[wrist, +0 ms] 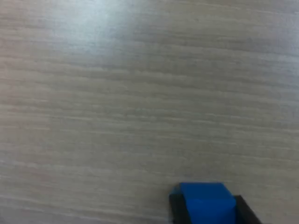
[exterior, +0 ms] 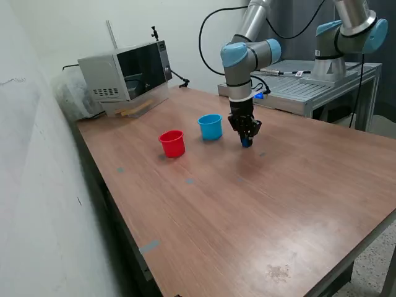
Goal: Place red objects in the red bin, and blue objects in the blue bin.
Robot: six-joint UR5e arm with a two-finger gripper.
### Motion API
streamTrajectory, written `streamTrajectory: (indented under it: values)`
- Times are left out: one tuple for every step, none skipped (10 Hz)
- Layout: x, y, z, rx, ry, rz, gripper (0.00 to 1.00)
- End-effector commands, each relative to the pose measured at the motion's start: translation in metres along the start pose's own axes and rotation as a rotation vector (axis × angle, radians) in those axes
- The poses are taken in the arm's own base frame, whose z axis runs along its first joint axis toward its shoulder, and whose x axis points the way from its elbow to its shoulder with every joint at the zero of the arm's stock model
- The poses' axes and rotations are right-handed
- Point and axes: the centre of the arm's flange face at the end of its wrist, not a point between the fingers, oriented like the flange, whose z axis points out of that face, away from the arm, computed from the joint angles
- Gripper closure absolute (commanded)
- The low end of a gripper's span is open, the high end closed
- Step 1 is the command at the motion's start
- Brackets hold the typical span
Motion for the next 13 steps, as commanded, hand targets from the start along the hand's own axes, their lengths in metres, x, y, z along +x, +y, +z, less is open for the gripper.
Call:
streamTrajectory:
  values:
    - [0.001, 0.001, -0.002, -0.004, -0.002, -0.003, 1.0]
    - [-0.001, 0.002, -0.012, -0.02, -0.003, -0.01, 1.0]
    - [-0.011, 0.002, -0.033, -0.049, -0.009, -0.022, 1.0]
    - [-0.025, 0.005, -0.054, -0.083, -0.015, -0.003, 1.0]
    - [-0.039, 0.007, -0.069, -0.108, -0.021, 0.013, 1.0]
    - [-0.06, 0.006, -0.081, -0.125, -0.029, 0.026, 1.0]
    - [-0.077, 0.005, -0.087, -0.134, -0.035, 0.05, 1.0]
    - [-0.095, 0.004, -0.094, -0.145, -0.04, 0.076, 1.0]
    - [-0.114, 0.005, -0.097, -0.151, -0.043, 0.1, 1.0]
    - [-0.131, 0.003, -0.097, -0.151, -0.044, 0.126, 1.0]
    - [-0.142, 0.001, -0.097, -0.15, -0.045, 0.143, 1.0]
    - [-0.149, 0.0, -0.096, -0.148, -0.045, 0.154, 1.0]
    - [-0.155, -0.003, -0.094, -0.141, -0.056, 0.164, 1.0]
